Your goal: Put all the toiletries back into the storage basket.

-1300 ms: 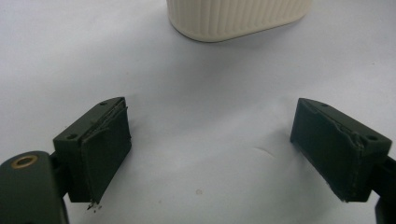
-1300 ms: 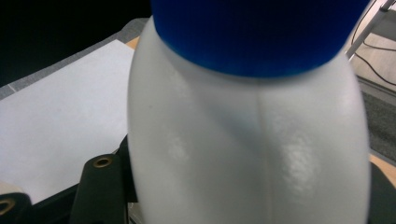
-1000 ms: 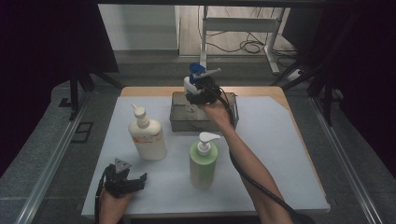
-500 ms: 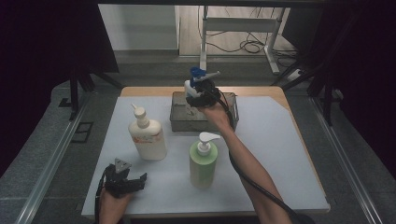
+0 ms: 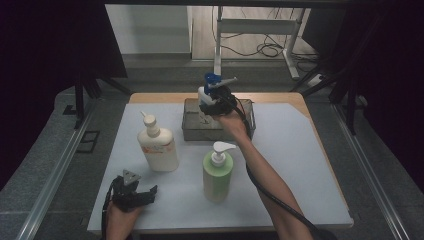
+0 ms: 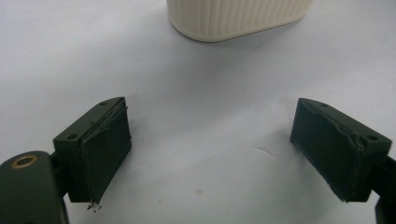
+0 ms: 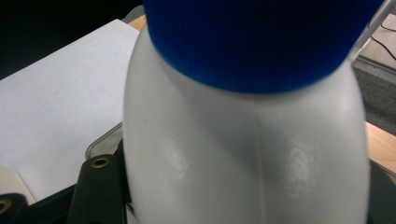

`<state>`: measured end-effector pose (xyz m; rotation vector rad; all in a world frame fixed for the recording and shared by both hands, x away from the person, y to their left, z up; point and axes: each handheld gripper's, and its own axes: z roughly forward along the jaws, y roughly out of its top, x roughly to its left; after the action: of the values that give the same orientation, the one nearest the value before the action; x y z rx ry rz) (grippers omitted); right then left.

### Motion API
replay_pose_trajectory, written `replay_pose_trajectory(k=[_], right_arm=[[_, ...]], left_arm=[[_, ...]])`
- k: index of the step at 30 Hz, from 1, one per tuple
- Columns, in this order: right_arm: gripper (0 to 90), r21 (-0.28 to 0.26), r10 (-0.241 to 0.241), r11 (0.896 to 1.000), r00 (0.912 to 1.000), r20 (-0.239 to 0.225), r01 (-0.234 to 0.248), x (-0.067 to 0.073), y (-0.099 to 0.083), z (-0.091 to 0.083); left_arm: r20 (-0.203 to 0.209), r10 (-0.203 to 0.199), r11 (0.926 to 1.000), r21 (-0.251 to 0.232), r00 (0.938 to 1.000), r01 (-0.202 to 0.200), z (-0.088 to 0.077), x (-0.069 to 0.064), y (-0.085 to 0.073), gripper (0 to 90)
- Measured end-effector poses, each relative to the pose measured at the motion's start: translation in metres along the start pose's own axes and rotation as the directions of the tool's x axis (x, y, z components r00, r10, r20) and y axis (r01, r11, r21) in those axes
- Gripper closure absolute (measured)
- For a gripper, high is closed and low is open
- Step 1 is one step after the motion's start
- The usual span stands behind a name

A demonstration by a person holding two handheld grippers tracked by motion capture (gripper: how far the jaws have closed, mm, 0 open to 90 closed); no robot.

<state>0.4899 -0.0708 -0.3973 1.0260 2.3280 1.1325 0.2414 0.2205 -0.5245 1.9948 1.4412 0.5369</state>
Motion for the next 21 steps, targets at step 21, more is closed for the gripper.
replay_pose_trajectory(k=[21], right_arm=[[20.5,-0.018,-0.074,0.997,0.9969,-0.027,0.074,-0.001,-0.012,-0.016]], left_arm=[[-0.001,0.002,1.0000,0.003,1.0000,-0.002,0.000,0.000,0.000,11.8]])
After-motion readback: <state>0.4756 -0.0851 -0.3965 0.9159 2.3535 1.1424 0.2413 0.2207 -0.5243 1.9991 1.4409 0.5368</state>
